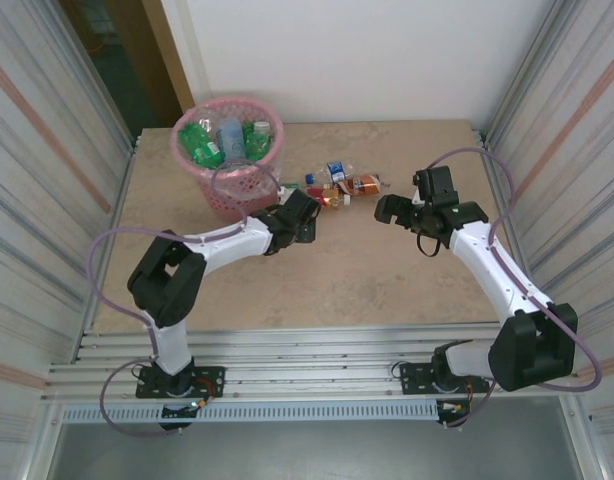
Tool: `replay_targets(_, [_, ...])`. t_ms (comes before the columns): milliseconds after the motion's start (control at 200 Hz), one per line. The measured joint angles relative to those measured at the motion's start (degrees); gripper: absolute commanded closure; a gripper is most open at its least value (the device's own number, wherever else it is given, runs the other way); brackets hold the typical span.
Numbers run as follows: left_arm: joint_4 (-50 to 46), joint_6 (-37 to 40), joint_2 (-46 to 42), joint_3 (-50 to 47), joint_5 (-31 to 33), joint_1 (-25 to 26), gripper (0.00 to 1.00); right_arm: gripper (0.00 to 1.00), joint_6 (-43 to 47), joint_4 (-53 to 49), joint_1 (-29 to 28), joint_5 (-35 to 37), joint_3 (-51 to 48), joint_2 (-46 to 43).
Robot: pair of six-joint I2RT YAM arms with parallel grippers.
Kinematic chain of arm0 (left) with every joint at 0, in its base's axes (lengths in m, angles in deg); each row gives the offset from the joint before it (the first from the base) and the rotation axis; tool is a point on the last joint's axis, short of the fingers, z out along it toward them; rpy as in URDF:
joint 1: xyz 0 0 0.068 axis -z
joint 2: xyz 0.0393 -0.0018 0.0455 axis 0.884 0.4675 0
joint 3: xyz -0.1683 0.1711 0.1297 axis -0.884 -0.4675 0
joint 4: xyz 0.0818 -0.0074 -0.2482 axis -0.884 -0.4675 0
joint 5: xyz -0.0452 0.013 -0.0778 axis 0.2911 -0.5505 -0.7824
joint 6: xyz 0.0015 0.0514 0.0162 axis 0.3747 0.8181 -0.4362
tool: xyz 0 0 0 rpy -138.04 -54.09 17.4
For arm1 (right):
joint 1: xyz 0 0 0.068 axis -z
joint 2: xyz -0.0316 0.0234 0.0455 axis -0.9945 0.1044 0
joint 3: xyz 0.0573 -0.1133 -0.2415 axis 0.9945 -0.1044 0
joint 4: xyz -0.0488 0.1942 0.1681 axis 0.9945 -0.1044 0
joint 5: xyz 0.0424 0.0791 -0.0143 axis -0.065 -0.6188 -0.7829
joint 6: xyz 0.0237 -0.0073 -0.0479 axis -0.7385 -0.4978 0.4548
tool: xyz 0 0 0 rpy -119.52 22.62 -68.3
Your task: Put the plastic bottles in the bin
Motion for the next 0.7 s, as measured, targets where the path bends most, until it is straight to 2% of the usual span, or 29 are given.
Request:
replay_targets(471, [1.7,3.91,8.13,6.32,-1.7,-3.8,0.34,0.01,-1.29,0.0,0.72,1.2,-0.24,-0.22])
replay_targets(701, [0.31,4.42,11.41,10.01,-0.96,-3.93,0.42,0.01,-1.44,0.04,0.74,1.22,-0.31,-0.22])
